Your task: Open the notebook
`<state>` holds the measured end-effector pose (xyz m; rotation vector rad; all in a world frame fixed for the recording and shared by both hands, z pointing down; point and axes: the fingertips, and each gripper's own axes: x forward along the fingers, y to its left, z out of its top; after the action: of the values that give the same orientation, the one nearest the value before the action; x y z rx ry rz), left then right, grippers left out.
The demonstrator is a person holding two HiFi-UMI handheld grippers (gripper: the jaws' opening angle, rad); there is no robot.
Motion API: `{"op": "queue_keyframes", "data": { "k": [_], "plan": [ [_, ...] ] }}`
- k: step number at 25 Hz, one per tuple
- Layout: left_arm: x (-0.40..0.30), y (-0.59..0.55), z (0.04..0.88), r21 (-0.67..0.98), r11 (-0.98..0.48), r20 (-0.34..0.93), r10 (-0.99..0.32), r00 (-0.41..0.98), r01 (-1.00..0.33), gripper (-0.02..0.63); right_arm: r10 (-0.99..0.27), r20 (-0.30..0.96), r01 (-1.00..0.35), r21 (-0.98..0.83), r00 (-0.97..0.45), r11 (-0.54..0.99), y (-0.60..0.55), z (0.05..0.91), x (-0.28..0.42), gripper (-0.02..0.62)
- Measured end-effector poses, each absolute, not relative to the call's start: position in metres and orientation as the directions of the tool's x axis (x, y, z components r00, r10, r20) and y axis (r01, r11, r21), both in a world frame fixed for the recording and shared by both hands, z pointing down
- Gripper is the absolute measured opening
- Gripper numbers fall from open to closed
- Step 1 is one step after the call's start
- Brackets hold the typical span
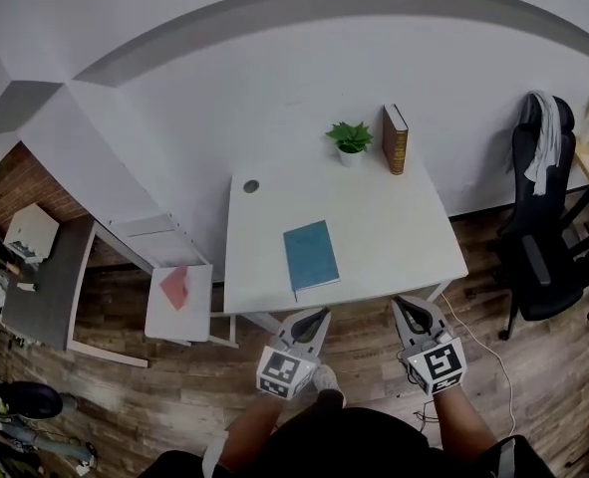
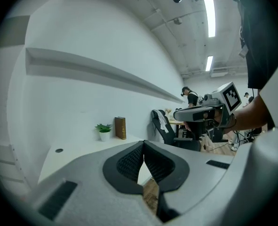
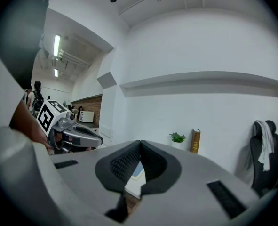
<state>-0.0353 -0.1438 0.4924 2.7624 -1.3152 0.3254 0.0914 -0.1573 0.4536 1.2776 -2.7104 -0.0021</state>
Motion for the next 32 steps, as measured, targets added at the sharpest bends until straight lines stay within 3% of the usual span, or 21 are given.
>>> {"op": "queue_keyframes", "data": {
  "k": [13, 24, 25, 28, 32],
  "plan": [
    [-0.104, -0.233, 0.502, 0.003, -0.627, 0.215, -0.76, 0.613, -0.779, 0.006, -0.742, 0.148, -0.742, 0.065, -0.654, 0.667, -0.245, 0.455, 0.01, 0.002],
    [-0.103, -0.266, 0.533, -0.031, -0.645, 0.275, -0.74, 0.614, -0.764, 0.021, -0.749, 0.139, -0.752, 0.039, -0.648, 0.658, -0.294, 0.466, 0.007, 0.002],
    [-0.101, -0.268, 0.536, -0.042, -0.644, 0.288, -0.74, 0.608, -0.764, 0.028, -0.743, 0.138, -0.744, 0.049, -0.655, 0.666, -0.298, 0.466, 0.008, 0.002],
    [-0.093, -0.274, 0.55, -0.084, -0.643, 0.34, -0.737, 0.584, -0.761, 0.13, -0.73, 0.14, -0.732, 0.042, -0.669, 0.68, -0.307, 0.467, 0.011, 0.002],
    [-0.08, -0.281, 0.582, -0.158, -0.657, 0.429, -0.718, 0.549, -0.737, 0.179, -0.712, 0.159, -0.719, 0.017, -0.684, 0.695, -0.317, 0.474, 0.018, 0.002]
  ]
}}
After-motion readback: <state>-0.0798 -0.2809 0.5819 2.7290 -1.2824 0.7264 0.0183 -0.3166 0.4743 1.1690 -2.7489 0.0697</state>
